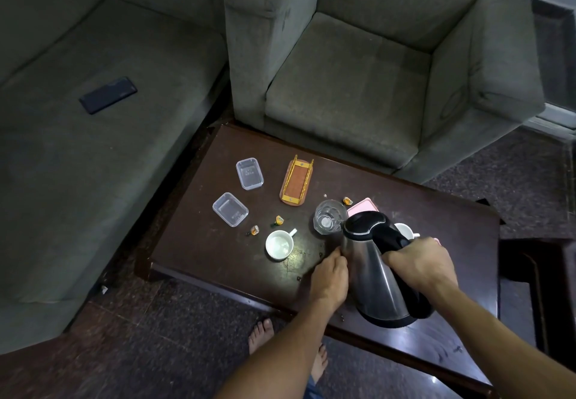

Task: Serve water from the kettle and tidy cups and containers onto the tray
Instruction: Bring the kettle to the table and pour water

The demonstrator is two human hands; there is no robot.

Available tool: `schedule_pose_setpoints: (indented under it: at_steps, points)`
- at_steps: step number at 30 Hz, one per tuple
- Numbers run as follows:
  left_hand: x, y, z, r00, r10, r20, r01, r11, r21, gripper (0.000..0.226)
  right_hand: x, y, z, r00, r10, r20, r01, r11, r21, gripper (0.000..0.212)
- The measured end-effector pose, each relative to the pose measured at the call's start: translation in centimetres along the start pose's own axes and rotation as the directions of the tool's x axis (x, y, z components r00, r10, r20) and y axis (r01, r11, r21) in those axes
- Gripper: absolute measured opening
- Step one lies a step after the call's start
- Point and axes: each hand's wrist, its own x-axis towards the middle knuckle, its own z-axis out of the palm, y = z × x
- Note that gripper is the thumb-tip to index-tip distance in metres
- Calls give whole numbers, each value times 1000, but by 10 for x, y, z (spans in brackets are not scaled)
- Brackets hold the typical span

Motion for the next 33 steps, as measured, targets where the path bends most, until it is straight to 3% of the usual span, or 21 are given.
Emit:
schedule_pose_setpoints:
  at_steps: [33]
  points:
    - [-2, -2, 0, 1000, -5, 2, 5, 1000, -9, 39, -3, -3, -3, 1000, 5, -8, -5, 1000, -11, 20]
